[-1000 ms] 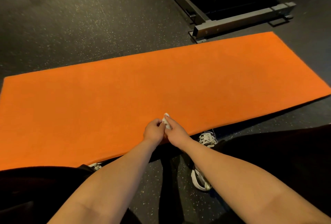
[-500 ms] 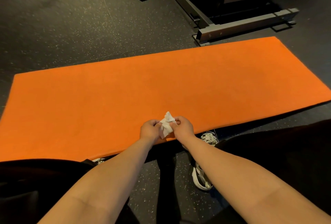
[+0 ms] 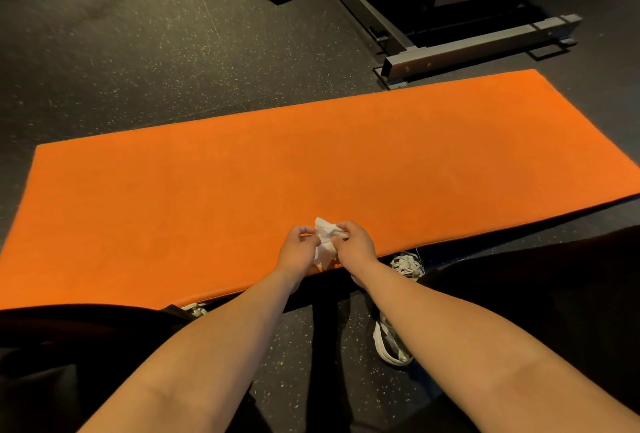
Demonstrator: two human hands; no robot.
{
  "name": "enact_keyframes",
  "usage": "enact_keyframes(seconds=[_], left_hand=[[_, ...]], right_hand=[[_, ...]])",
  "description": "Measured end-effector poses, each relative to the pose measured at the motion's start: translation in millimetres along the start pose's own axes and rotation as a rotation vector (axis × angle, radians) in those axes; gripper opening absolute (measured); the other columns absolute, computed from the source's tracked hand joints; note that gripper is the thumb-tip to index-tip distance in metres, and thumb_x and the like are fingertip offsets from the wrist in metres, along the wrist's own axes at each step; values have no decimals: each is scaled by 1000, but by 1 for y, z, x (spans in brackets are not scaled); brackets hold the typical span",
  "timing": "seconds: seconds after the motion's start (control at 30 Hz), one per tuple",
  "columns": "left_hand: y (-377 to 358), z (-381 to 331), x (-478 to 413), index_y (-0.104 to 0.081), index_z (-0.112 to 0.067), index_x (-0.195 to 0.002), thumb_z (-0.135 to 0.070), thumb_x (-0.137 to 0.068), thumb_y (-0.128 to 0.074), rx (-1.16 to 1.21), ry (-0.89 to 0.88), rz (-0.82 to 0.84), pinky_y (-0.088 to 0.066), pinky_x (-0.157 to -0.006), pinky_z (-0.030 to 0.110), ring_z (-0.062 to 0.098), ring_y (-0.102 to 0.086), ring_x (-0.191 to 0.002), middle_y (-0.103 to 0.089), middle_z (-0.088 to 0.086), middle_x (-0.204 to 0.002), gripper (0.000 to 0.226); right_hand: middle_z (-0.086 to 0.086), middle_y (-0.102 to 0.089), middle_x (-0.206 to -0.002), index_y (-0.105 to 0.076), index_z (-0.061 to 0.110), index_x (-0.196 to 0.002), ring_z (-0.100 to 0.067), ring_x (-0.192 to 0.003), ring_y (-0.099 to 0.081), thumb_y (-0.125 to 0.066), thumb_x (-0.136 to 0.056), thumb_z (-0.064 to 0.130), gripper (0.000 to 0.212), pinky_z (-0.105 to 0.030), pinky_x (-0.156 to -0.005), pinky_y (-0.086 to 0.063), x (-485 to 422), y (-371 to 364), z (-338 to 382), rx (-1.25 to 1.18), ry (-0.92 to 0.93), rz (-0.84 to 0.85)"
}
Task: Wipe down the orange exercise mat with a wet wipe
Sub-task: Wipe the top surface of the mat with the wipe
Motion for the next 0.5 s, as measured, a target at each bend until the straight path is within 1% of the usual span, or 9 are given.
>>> enact_keyframes(seconds=[0.07, 0.13, 0.2, 0.23, 0.3, 0.33, 0.37, 0.43, 0.5], left_hand=[[0, -4, 1, -58, -23, -102, -25, -98, -60, -34, -75, 12, -49, -69, 35, 24, -65, -82, -68, 7, -105, 5], [0, -7, 3, -59, -19, -99, -16, -99, -59, -58, -141, -10, -48, -65, 28, 21, -63, -81, -68, 5, -102, 3], [1, -8, 5, -62, -9, -100, 0, -98, -52, -42, -143, -52, -47, -55, 19, 16, -59, -73, -65, 3, -97, 13], [1, -9, 7, -63, -6, -102, 4, -97, -49, -35, -126, -53, -46, -50, 16, 14, -58, -70, -65, 3, -96, 18], [-2, -8, 8, -66, -4, -110, 10, -96, -45, -32, -101, -22, -46, -49, 15, 15, -61, -71, -67, 7, -104, 29], [-3, -8, 8, -66, -5, -115, 13, -95, -43, -25, -92, -5, -48, -51, 14, 16, -62, -77, -66, 9, -110, 35], [-4, -8, 8, -65, -6, -120, 15, -94, -43, -12, -81, 1, -49, -53, 14, 17, -63, -81, -64, 9, -116, 41], [-3, -8, 8, -62, -8, -132, 18, -92, -44, 13, -41, 4, -50, -53, 17, 14, -62, -81, -60, 8, -122, 51], [-3, -8, 8, -58, -12, -139, 17, -92, -46, 3, -43, 20, -52, -57, 18, 13, -61, -86, -56, 8, -135, 56]], right_hand=[[-1, -63, -118, -59, 22, -118, -22, -103, -61, -54, -101, 17, 19, -38, -84, -52, 0, -1, 2, -30, 3, 9], [-4, -65, -114, -59, 24, -111, -23, -97, -63, -57, -100, 17, 13, -41, -81, -54, 2, -1, 4, -76, -4, 5], [-4, -65, -105, -58, 24, -107, -24, -88, -64, -57, -100, 13, 14, -41, -75, -54, 2, 0, 2, -108, -19, -3], [-3, -63, -102, -57, 24, -107, -22, -83, -63, -56, -100, 9, 17, -39, -70, -53, 3, 0, 2, -112, -25, 0], [1, -60, -100, -55, 24, -109, -18, -76, -57, -50, -98, -1, 28, -30, -60, -46, 5, 1, 2, -95, -32, 20], [2, -59, -102, -54, 25, -110, -18, -77, -57, -47, -96, -6, 35, -29, -59, -45, 5, 1, 2, -91, -36, 33], [0, -60, -106, -53, 27, -111, -20, -82, -60, -45, -93, -11, 42, -31, -62, -47, 5, -1, 2, -98, -41, 44], [-1, -61, -112, -53, 30, -114, -23, -94, -64, -45, -91, -12, 48, -39, -73, -55, 7, -4, 3, -127, -53, 55], [-1, -60, -113, -53, 33, -116, -25, -97, -64, -51, -96, -1, 40, -45, -81, -56, 9, -7, 1, -121, -62, 66]])
Point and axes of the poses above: each hand's wrist, its own x-axis away from the middle knuckle, its own y-axis out of the back of the hand, z = x × y, the point moved 6 cm from there along -x, towards the middle knuckle
